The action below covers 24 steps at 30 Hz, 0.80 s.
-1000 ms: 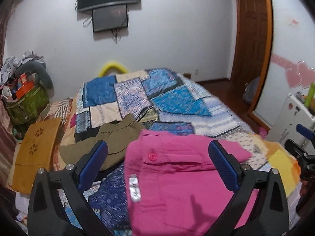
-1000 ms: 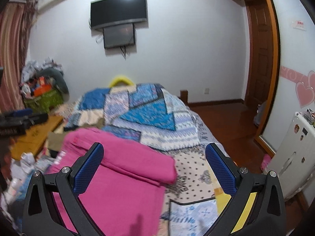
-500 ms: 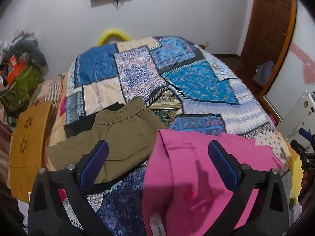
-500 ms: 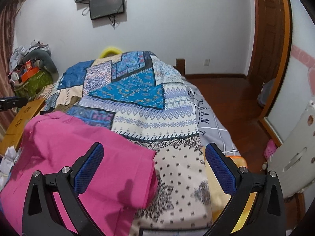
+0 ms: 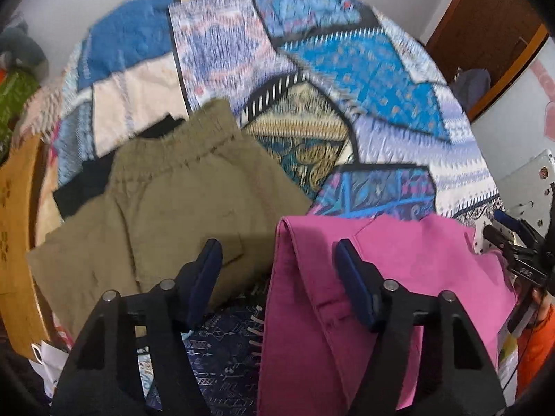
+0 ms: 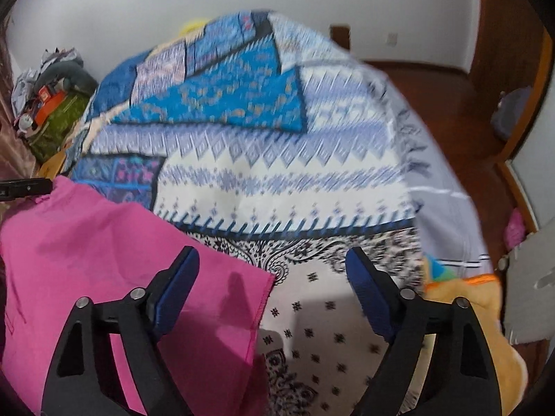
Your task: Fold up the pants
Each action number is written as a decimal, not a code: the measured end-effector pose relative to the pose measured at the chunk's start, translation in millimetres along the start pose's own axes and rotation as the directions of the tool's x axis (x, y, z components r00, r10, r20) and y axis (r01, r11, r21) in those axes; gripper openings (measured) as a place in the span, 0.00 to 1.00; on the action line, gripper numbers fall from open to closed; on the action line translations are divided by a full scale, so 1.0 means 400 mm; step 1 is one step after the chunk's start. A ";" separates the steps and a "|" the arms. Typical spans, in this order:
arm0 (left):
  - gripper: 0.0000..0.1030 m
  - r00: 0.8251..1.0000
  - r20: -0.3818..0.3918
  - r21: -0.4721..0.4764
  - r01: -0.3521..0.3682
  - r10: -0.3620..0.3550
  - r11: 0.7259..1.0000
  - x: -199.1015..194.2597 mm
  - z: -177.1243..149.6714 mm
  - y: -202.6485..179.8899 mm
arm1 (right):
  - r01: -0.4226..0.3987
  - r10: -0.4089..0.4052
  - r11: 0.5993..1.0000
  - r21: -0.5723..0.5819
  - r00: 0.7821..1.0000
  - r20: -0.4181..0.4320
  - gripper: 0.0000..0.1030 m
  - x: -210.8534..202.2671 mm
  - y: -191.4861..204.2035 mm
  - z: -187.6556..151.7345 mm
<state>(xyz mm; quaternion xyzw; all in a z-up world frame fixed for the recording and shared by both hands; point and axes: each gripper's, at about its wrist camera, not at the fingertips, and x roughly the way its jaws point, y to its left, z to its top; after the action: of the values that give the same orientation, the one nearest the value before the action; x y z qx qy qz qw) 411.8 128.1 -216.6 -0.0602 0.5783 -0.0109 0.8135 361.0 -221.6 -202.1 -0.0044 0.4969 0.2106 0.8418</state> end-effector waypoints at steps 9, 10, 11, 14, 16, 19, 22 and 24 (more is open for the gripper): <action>0.39 0.990 -0.061 -0.032 0.123 -0.125 0.992 0.047 -0.026 -0.005 | 0.011 -0.014 0.997 -0.081 0.999 -0.043 0.73 0.062 0.041 -0.024; 0.37 0.990 -0.056 -0.036 0.128 -0.130 0.991 0.045 -0.029 -0.004 | 0.003 -0.007 0.996 -0.085 0.999 -0.043 0.71 0.064 0.045 -0.026; 0.35 0.990 -0.050 -0.039 0.129 -0.131 0.991 0.042 -0.031 -0.002 | 0.000 -0.004 0.996 -0.092 0.999 -0.045 0.69 0.069 0.049 -0.027; 0.22 0.995 -0.015 -0.043 0.096 -0.097 0.994 0.029 -0.032 -0.002 | -0.010 0.006 0.993 -0.120 0.999 -0.038 0.51 0.078 0.062 -0.032; 0.19 0.999 0.016 -0.032 0.052 -0.052 0.998 0.014 -0.041 -0.011 | -0.046 0.041 0.994 -0.096 0.998 -0.055 0.31 0.086 0.059 -0.020; 0.13 0.998 0.058 0.006 -0.001 0.000 1.000 -0.007 -0.054 -0.026 | -0.027 0.019 0.994 -0.109 0.997 -0.073 0.05 0.092 0.065 -0.014; 0.10 0.994 0.109 0.029 -0.029 0.026 0.999 -0.041 -0.057 -0.033 | -0.017 0.008 0.990 -0.140 0.998 -0.070 0.05 0.088 0.071 -0.006; 0.10 0.987 0.158 0.043 -0.046 0.038 0.998 -0.078 -0.052 -0.033 | -0.008 0.002 0.989 -0.151 0.999 -0.040 0.05 0.072 0.068 0.010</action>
<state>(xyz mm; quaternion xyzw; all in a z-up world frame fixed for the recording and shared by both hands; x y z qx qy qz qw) 382.5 115.9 -192.6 -0.0300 0.5133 -0.0024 0.8577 366.8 -185.8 -218.8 -0.0712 0.4962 0.2495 0.8285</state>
